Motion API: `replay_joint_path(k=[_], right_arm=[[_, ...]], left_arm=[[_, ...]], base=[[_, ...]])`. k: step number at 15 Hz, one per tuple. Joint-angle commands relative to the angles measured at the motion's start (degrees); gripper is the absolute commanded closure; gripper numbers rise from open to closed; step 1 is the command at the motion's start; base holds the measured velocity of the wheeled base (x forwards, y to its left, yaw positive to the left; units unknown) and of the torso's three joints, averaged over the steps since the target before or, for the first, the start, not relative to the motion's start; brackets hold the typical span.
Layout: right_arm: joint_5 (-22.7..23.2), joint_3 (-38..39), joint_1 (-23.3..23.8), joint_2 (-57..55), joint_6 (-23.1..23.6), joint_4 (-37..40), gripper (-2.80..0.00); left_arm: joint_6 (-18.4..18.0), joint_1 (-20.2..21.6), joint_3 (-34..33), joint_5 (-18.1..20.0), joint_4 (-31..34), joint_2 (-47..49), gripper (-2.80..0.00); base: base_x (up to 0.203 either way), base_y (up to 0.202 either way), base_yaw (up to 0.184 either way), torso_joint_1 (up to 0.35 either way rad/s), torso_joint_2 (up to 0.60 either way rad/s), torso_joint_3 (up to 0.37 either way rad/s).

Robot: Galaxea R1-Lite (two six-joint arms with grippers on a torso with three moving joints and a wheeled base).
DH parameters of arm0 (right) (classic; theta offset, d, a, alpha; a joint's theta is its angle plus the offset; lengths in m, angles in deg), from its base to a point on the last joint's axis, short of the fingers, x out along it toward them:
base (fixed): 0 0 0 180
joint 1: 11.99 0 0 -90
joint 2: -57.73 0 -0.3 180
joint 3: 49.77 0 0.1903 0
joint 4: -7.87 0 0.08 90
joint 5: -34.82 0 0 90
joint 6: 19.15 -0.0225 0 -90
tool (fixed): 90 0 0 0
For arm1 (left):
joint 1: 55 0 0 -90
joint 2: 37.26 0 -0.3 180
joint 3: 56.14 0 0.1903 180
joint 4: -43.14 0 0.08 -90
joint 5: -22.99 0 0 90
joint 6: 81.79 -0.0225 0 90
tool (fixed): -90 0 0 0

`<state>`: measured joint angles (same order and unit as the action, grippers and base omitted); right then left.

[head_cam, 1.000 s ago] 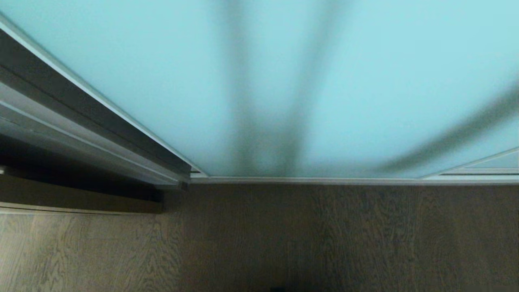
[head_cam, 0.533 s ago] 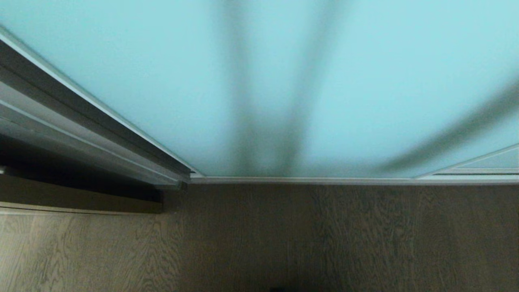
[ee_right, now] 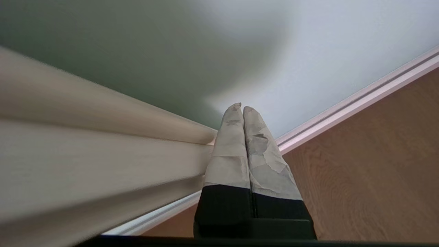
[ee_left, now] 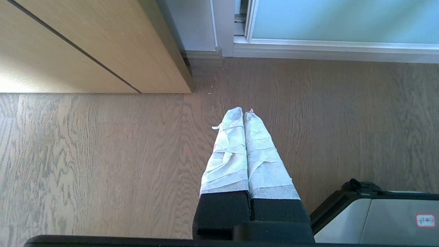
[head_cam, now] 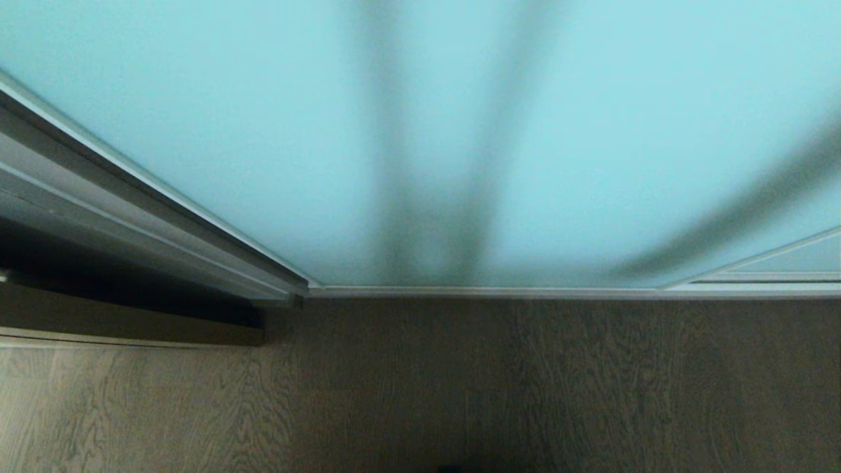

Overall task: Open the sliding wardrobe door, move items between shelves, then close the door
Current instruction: Close the door

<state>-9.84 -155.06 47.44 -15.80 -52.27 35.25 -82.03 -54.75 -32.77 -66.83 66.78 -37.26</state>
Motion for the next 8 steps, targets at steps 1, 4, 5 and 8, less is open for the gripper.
replay_joint_path(k=[1,4,5,8], right_arm=[[0.7,1.2,-0.4,2.0,-0.1,0.0,0.00],[0.7,2.9,-1.3,3.9,-0.1,-0.1,0.00],[0.6,2.9,-1.2,4.2,0.1,-0.1,0.00],[0.3,2.7,-0.5,4.4,0.3,-0.8,0.00]], left_arm=[[0.0,0.0,-0.1,0.0,0.0,0.1,0.00],[0.0,0.0,-0.1,0.0,0.0,0.1,0.00],[0.0,0.0,-0.1,0.0,0.0,0.1,0.00],[0.0,0.0,-0.1,0.0,0.0,0.1,0.00]], base=[[0.000,0.000,0.000,0.000,0.00,0.000],[0.000,0.000,0.000,0.000,0.00,0.000],[0.000,0.000,0.000,0.000,0.00,0.000],[0.000,0.000,0.000,0.000,0.00,0.000]])
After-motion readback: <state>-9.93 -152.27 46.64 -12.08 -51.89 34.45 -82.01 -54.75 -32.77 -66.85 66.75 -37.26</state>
